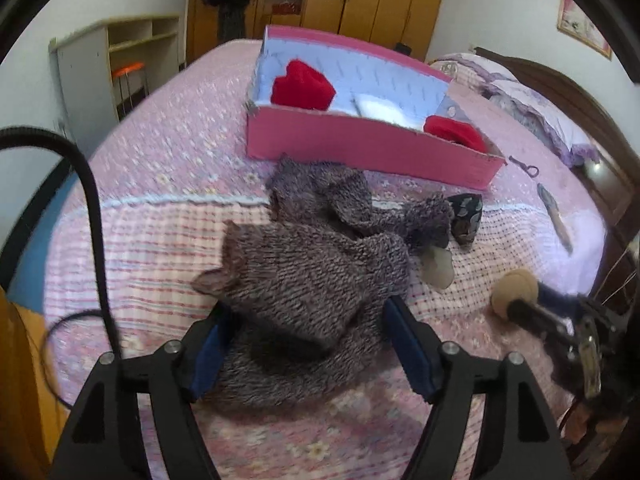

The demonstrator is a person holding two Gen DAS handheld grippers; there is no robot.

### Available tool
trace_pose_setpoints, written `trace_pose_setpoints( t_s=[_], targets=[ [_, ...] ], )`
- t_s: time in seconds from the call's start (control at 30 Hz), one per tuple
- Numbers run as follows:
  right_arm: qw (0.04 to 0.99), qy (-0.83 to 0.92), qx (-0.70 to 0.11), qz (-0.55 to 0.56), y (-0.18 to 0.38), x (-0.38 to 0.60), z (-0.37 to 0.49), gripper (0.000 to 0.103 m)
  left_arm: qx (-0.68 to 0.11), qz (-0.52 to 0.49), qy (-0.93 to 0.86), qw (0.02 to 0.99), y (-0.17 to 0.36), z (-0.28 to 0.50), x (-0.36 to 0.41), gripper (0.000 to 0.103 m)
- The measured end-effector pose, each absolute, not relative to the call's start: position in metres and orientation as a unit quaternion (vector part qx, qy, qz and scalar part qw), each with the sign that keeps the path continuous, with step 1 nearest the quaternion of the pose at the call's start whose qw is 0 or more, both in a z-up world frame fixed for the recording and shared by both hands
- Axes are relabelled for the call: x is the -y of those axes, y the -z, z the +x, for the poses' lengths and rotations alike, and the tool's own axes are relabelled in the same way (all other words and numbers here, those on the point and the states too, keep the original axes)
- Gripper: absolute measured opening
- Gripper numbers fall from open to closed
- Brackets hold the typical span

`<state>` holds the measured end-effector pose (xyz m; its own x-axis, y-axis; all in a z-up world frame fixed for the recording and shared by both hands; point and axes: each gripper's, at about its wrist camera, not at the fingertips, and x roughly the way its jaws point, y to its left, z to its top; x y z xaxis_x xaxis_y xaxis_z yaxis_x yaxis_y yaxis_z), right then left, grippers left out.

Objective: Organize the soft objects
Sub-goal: 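Lift the grey scarf with the left gripper while the right grips the beige egg sponge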

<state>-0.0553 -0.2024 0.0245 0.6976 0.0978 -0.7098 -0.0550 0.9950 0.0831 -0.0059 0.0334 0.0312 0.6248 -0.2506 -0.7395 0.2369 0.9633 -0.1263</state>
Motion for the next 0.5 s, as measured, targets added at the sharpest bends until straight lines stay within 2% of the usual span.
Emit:
trace_pose_setpoints(
  t_s=[0.13, 0.37, 0.47, 0.5],
  targets=[
    [0.919, -0.045, -0.39, 0.035, -0.023, 0.205, -0.055, 0.047, -0.427, -0.032, 0.156, 0.89, -0.024, -0.001, -0.026, 0.078],
    [0.918, -0.047, -0.391, 0.038, -0.021, 0.206, -0.057, 0.047, -0.423, -0.013, 0.163, 0.891, -0.018, -0.004, -0.016, 0.077],
    [0.918, -0.047, -0.392, 0.04, -0.021, 0.206, -0.057, 0.047, -0.423, -0.012, 0.157, 0.892, -0.016, -0.003, -0.016, 0.069],
    [0.918, -0.047, -0.392, 0.041, -0.021, 0.206, -0.057, 0.047, -0.423, -0.009, 0.154, 0.893, -0.015, -0.002, -0.016, 0.063]
  ],
)
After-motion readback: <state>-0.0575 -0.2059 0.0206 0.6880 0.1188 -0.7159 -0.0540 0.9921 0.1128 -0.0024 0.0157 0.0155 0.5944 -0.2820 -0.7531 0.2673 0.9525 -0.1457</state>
